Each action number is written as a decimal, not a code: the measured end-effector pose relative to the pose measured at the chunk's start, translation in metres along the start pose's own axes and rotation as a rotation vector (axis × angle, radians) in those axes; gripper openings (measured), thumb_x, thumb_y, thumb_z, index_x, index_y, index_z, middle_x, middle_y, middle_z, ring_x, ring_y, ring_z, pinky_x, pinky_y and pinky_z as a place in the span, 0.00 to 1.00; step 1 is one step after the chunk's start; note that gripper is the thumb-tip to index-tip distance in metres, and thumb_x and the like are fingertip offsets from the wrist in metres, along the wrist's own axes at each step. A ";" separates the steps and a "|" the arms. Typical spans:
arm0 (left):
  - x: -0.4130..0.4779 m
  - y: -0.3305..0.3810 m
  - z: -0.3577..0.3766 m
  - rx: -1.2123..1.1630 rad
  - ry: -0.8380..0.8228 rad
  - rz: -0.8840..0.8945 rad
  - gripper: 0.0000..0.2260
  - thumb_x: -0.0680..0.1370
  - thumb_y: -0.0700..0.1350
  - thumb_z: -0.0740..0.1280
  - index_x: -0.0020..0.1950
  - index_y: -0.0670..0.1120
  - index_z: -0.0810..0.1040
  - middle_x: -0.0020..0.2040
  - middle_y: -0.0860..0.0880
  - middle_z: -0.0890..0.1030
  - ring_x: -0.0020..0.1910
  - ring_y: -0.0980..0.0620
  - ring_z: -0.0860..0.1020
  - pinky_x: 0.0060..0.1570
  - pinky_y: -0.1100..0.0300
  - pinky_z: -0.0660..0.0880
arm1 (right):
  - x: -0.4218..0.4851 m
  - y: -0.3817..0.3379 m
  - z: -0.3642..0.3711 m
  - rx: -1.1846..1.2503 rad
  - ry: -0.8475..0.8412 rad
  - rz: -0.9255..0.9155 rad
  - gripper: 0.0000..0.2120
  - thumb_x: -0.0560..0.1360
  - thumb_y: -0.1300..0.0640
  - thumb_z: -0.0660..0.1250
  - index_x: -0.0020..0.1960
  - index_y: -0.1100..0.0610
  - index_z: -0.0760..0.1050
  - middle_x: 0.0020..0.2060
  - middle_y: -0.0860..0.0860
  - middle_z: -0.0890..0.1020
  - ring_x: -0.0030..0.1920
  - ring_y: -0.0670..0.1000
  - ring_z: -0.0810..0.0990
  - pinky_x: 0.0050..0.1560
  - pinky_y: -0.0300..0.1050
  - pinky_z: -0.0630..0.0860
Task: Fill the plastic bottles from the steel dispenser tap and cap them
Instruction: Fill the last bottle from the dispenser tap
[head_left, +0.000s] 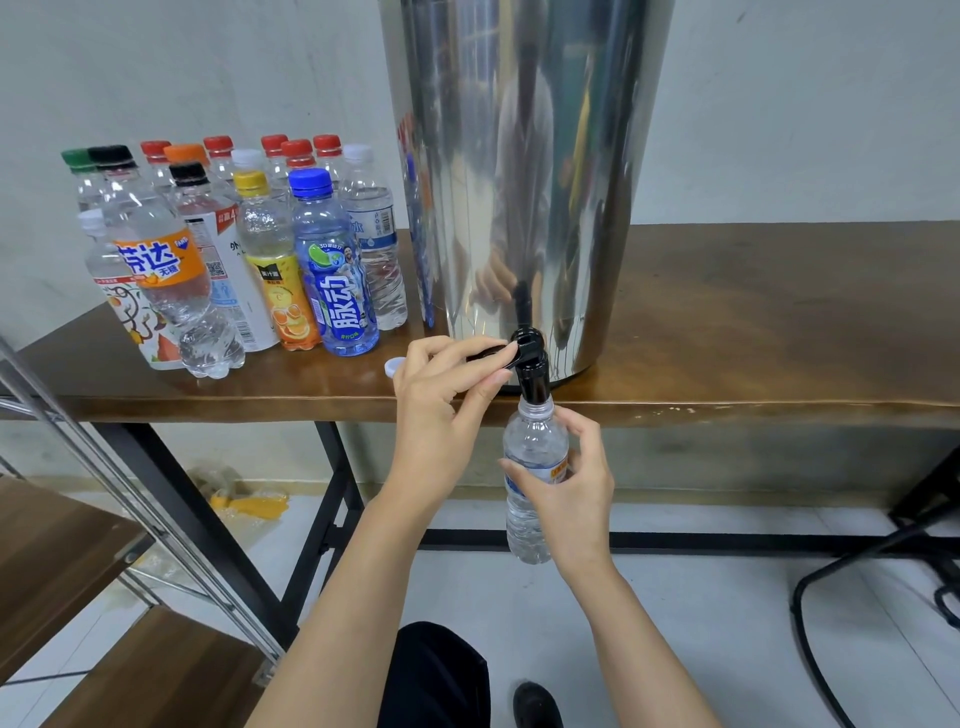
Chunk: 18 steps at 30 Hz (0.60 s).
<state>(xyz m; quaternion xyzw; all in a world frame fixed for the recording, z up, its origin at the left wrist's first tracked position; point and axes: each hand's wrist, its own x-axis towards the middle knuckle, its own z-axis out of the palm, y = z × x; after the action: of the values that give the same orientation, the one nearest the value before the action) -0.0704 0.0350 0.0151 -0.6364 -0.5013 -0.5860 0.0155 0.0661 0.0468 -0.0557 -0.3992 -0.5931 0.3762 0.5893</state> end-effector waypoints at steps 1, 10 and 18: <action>0.000 0.000 0.000 0.003 0.001 0.001 0.13 0.79 0.51 0.65 0.63 0.54 0.79 0.58 0.59 0.82 0.55 0.52 0.71 0.55 0.37 0.71 | 0.000 0.000 0.000 0.000 -0.001 0.001 0.32 0.64 0.63 0.82 0.59 0.42 0.71 0.56 0.41 0.79 0.58 0.44 0.79 0.56 0.37 0.76; 0.000 0.000 0.000 0.018 0.004 0.017 0.13 0.79 0.51 0.65 0.63 0.54 0.79 0.58 0.60 0.81 0.55 0.51 0.72 0.57 0.37 0.70 | 0.000 0.000 -0.001 0.007 -0.001 0.005 0.33 0.64 0.63 0.82 0.58 0.40 0.71 0.56 0.40 0.79 0.58 0.44 0.78 0.58 0.42 0.77; -0.001 -0.001 0.000 0.018 0.013 0.048 0.12 0.79 0.49 0.66 0.62 0.54 0.79 0.58 0.60 0.81 0.54 0.52 0.71 0.55 0.37 0.71 | 0.000 0.002 -0.001 -0.007 -0.005 0.001 0.33 0.64 0.62 0.82 0.60 0.41 0.71 0.57 0.41 0.79 0.59 0.45 0.78 0.59 0.45 0.78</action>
<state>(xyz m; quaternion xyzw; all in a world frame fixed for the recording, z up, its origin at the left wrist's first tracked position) -0.0707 0.0350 0.0133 -0.6443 -0.4910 -0.5850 0.0388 0.0669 0.0473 -0.0573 -0.4005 -0.5956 0.3755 0.5864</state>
